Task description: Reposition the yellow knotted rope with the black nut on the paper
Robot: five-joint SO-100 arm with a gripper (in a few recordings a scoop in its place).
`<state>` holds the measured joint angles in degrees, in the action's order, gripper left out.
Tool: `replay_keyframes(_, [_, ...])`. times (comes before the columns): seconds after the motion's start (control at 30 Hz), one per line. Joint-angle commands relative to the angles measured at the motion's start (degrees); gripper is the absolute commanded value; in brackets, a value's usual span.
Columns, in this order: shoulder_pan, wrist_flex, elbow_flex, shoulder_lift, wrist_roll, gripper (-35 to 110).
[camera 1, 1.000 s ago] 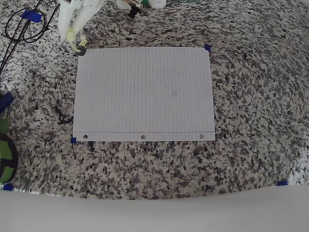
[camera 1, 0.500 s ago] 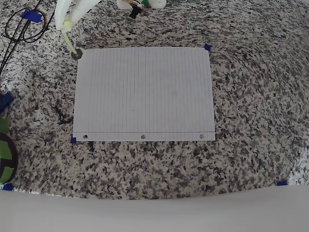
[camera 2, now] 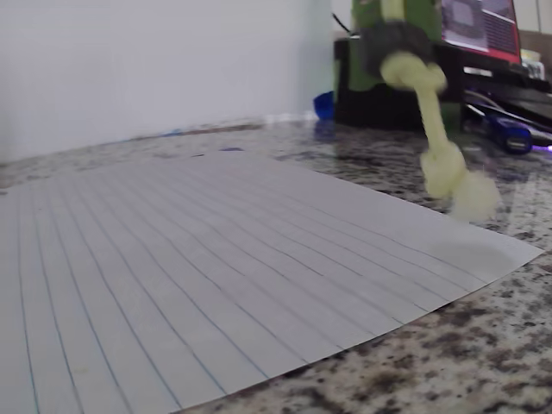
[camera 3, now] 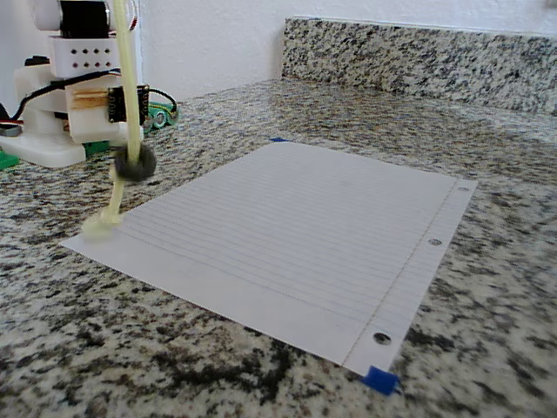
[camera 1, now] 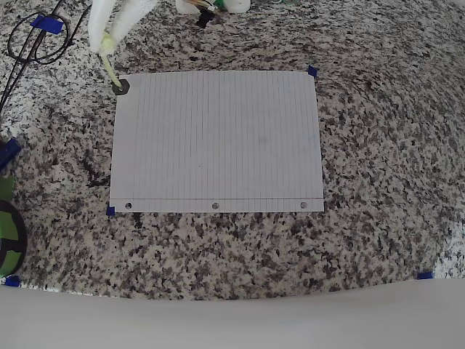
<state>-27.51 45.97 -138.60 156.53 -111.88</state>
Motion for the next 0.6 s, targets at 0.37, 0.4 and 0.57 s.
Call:
replay_keyframes(0.37, [11.51,0.62,-8.17,1.41,4.04,0])
replay_keyframes(0.4, [13.18,1.58,-8.26,1.58,4.92,0])
replay_keyframes(0.57, [20.04,3.08,-10.99,2.55,8.00,0])
